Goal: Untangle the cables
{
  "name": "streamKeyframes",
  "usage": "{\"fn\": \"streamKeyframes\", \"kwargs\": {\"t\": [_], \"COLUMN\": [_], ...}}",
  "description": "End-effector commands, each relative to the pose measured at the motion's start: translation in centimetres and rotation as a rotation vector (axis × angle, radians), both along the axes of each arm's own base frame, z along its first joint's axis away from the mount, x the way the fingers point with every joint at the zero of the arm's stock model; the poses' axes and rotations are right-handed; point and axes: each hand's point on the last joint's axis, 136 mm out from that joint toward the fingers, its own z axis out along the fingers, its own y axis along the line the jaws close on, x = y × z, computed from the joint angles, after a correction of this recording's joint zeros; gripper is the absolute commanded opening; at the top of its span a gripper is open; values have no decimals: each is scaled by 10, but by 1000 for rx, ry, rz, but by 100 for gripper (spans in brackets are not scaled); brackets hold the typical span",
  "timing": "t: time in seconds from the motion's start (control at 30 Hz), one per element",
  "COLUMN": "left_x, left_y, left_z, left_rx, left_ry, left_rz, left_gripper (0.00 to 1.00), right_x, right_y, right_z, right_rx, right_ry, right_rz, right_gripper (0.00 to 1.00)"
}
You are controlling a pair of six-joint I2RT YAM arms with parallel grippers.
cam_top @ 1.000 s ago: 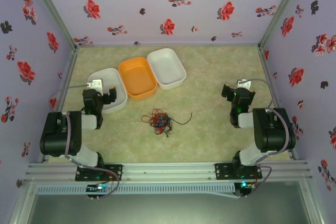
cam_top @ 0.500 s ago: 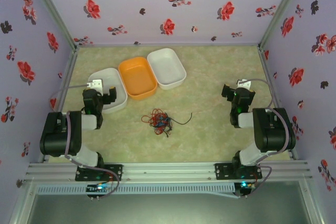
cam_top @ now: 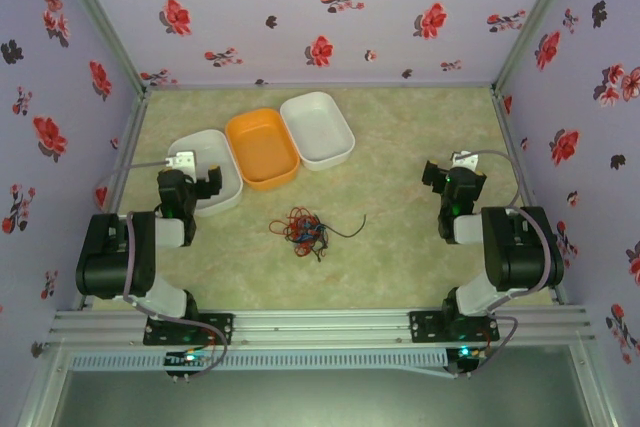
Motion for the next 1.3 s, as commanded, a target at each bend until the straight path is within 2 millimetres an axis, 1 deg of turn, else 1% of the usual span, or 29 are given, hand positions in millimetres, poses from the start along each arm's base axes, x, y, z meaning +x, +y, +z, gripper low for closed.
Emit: {"fn": "streamKeyframes", "kwargs": {"t": [0.0,0.1,0.17,0.23,0.3,0.37,0.47,0.53,0.6,0.67,0.83,0.97,1.1,1.17,1.27], "left_x": [1,-7,-14,-20,-27,-33,-41,-46,-49,-51,-51,-52,-60,-67,-79], "left_y": [5,7,9,11,8,4,-9,-25,-43,-61,-109,-148,-190,-204,-216], "left_z": [23,41,56,70,87,102,116,121,126,128,124,109,83,68,50], "left_rx": [21,22,16,-35,-68,-114,-191,-219,-246,-281,-354,-365,-314,-280,-273], "left_ry": [-43,-68,-91,-111,-128,-142,-146,-151,-162,-162,-96,8,124,200,282], "left_rz": [21,36,54,80,79,81,57,16,-27,-63,-145,-209,-325,-365,-400], "left_gripper": [100,100,100,100,100,100,100,100,100,100,100,100,100,100,100], "right_x": [-6,-11,-16,-23,-28,-33,-40,-42,-45,-47,-50,-53,-58,-62,-72], "right_y": [-3,-5,-6,-8,-9,-3,9,22,39,55,100,139,186,210,240], "right_z": [14,23,31,36,42,49,59,62,63,64,65,62,53,48,42], "right_rx": [8,13,24,56,100,125,143,163,166,156,152,158,248,295,318], "right_ry": [-31,-35,-31,-14,3,22,45,65,103,146,240,331,440,488,559], "right_rz": [-25,-41,-54,-82,-107,-89,-69,-32,9,39,144,229,357,424,502], "right_gripper": [99,99,99,99,99,99,99,99,99,99,99,98,85,78,69]}}
